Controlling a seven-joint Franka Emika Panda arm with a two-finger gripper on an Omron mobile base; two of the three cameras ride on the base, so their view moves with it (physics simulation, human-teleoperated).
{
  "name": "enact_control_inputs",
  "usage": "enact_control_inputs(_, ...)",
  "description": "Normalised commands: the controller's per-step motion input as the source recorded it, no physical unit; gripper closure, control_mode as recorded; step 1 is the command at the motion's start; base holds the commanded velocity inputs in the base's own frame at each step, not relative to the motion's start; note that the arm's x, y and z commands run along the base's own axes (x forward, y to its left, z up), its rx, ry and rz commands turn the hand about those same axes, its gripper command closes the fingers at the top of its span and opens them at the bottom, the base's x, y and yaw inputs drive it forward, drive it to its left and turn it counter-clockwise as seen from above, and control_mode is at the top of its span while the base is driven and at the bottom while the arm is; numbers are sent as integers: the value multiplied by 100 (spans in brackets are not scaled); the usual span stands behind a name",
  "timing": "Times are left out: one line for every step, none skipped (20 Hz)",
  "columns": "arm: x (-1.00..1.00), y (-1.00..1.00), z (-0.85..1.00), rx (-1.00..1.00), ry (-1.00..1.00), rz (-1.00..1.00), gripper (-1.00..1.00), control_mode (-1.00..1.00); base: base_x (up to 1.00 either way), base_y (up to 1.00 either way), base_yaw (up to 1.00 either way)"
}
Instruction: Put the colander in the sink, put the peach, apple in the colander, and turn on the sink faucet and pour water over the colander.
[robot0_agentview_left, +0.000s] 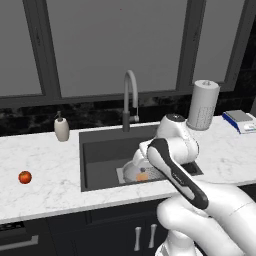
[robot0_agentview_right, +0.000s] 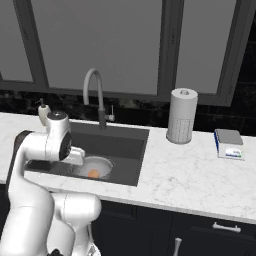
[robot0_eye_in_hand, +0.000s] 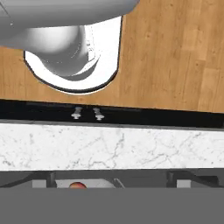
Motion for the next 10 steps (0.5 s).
enact_control_inputs(-28,100,28,-20,0,0,-100,-100,0,0,0)
enact_control_inputs(-19,100,25,-25,0,0,-100,-100,0,0,0)
enact_control_inputs(-4,100,31,-26,0,0,-100,-100,0,0,0)
enact_control_inputs(0,100,33,-25,1,0,-100,-100,0,0,0)
enact_control_inputs(0,100,36,-25,5,1,-100,-100,0,0,0)
enact_control_inputs(3,100,36,-25,6,1,-100,-100,0,0,0)
enact_control_inputs(5,100,37,-25,9,3,-100,-100,0,0,0)
enact_control_inputs(6,100,36,-25,8,4,-100,-100,0,0,0)
enact_control_inputs(9,100,31,-24,10,9,-100,-100,0,0,0)
enact_control_inputs(10,100,31,-20,6,11,-100,-100,0,0,0)
